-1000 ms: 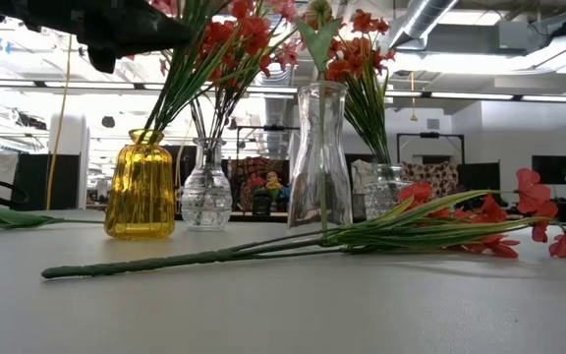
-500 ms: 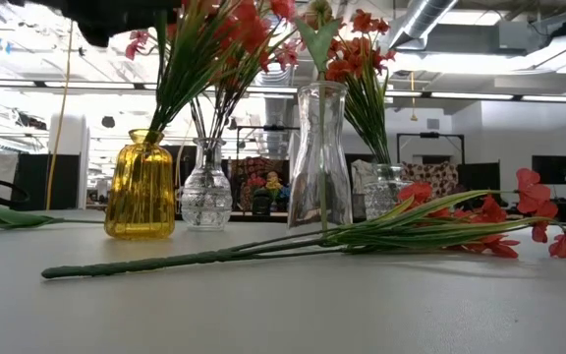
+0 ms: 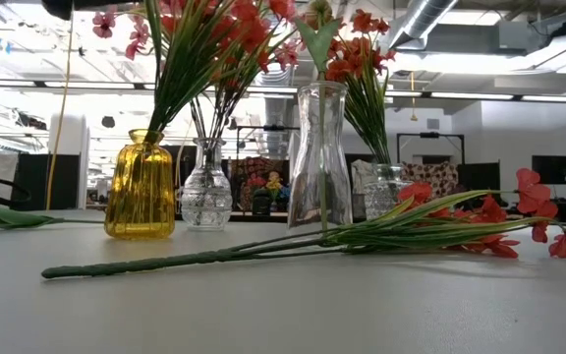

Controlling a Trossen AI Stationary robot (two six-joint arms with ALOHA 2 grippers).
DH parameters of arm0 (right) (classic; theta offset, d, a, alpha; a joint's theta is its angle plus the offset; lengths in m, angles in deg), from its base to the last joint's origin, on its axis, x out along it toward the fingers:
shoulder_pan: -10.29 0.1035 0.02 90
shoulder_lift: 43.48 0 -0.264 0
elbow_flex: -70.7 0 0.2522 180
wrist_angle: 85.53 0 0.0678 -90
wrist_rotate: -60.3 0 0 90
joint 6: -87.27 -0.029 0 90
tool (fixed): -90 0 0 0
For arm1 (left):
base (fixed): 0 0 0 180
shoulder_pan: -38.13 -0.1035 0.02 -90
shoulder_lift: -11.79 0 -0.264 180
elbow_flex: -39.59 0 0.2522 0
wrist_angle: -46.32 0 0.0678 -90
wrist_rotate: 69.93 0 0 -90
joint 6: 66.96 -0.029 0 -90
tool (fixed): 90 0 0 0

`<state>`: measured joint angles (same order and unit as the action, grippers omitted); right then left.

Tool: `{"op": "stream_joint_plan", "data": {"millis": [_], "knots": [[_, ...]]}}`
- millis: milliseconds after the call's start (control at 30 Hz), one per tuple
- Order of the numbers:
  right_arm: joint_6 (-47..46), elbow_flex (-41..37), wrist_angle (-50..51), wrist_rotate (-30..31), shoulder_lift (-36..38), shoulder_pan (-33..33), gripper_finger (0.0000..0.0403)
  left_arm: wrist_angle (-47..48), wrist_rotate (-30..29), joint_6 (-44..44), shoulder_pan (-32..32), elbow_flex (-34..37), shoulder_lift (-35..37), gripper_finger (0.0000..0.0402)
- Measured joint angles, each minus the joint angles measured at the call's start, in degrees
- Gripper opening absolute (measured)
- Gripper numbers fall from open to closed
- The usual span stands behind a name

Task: Sort flowers into vase by color
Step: Put the left red flowers into the yellow vase, then put the orange flowers into the top right transparent vase

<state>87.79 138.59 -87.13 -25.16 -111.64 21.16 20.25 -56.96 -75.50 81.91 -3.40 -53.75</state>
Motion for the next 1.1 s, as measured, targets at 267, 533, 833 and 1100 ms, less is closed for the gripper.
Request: {"op": "stream_joint_plan", "data": {"millis": [267, 533, 833, 1100], "knots": [[0.0, 0.0, 1.4, 0.0, 0.0, 0.0, 0.0214, 0.0, 0.0, 13.8, 5.3, -3.3, 0.0, 0.0185], [0.0, 0.0, 3.8, 0.0, 0.0, 0.0, 0.0214, 0.4, -0.4, 27.1, 14.8, -5.4, 0.0, 0.0185], [0.1, 0.0, 4.2, 0.0, 0.0, 0.0, 0.0214, 10.9, 0.5, 56.5, 20.0, -5.4, 0.0, 0.0185], [0.1, 0.0, 4.3, 0.0, 0.0, 0.0, 0.0214, 23.8, 22.7, 89.2, 16.4, -5.4, 0.0, 0.0185]]}}
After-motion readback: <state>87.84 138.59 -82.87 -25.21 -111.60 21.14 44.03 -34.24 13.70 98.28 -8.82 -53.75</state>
